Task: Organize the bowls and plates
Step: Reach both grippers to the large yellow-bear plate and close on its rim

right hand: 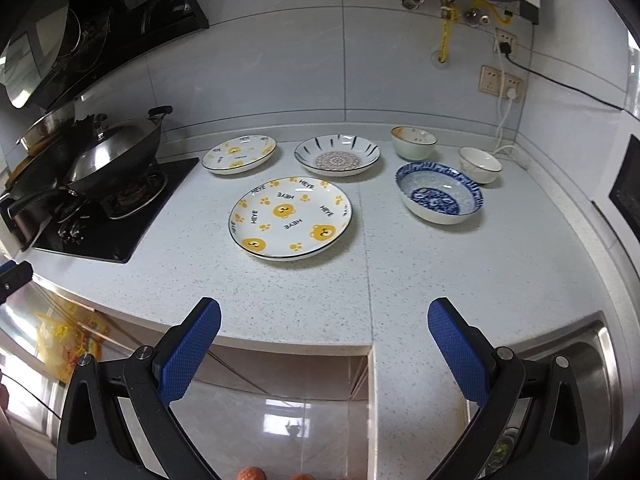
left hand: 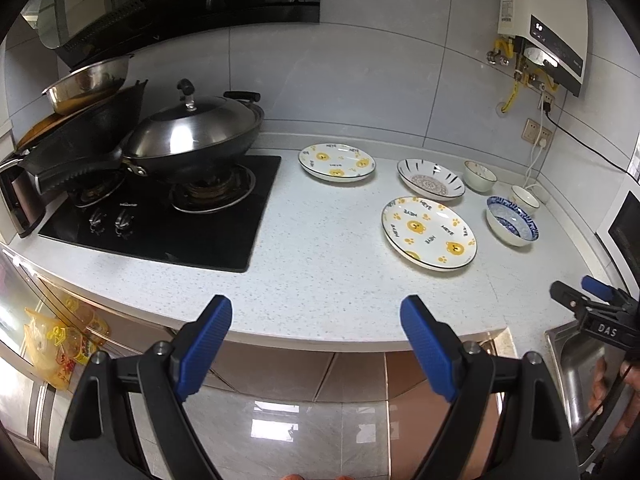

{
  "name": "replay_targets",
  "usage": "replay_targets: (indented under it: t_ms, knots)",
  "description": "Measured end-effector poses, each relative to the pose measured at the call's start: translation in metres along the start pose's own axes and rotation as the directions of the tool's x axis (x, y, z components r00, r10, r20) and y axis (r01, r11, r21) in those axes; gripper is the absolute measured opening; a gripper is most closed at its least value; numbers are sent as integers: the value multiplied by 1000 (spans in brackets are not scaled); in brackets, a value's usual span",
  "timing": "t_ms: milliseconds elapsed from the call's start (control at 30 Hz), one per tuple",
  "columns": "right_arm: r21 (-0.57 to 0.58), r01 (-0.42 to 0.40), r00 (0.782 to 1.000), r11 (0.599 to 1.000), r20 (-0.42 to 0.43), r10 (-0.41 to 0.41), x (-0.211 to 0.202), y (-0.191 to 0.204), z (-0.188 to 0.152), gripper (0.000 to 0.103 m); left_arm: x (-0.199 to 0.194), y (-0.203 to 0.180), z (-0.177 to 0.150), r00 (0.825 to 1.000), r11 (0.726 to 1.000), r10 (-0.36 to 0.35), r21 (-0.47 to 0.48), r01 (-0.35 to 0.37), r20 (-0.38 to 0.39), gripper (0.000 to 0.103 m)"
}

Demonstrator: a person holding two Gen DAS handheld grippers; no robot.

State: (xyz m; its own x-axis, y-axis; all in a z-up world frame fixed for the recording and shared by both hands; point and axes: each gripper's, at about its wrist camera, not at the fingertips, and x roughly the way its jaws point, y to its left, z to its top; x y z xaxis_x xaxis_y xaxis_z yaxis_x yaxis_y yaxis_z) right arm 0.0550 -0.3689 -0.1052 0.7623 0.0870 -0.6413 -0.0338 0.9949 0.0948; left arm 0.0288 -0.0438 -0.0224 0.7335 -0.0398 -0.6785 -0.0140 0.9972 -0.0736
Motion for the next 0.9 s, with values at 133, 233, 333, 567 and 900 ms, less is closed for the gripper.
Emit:
replay_targets:
  t_ms: [133,233,333,567,900]
  knots:
    - [-5,-39,999,999,-23,39,20,0,9,102,22,-9,11,999,1000,-25,4,26,-28,86]
    - [7,-72,996,997,-49,72,40,-2,17,102,48,-13,23,997,998,-62,3,62,-51,86]
    - [26,-84,993,996,-79,86,65,-5,27,102,84,-19,38,991,994,-105,8,106,-80,86]
    - [93,-100,981,991,-159,114,130,-2,56,102,186,-35,85,958,969,-237,28,245,-158,86]
    - [146,-27,959,989,-275,67,217,-5,91,102,305,-80,120,885,930,-334,39,365,-325,86]
